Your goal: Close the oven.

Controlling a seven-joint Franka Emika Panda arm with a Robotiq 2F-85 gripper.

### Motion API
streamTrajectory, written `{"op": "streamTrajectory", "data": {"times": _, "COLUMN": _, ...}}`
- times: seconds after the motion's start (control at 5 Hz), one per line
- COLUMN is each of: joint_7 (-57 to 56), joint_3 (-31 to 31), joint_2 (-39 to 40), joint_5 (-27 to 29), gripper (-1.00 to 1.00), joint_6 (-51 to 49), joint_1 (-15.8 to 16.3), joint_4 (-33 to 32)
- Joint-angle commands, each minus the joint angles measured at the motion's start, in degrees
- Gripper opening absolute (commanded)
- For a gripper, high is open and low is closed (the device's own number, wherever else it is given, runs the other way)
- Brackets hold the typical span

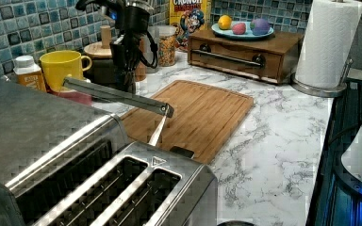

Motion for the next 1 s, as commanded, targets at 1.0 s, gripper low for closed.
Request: {"op": "streamTrajectory", "data": {"times": 1.0, "joint_7": 51.1, "joint_3": 9.3, "joint_2": -2.8, "joint_5": -46.0, "gripper": -1.0, "joint_6": -5.8, "joint_1": 17.7, "joint_4": 21.2}}
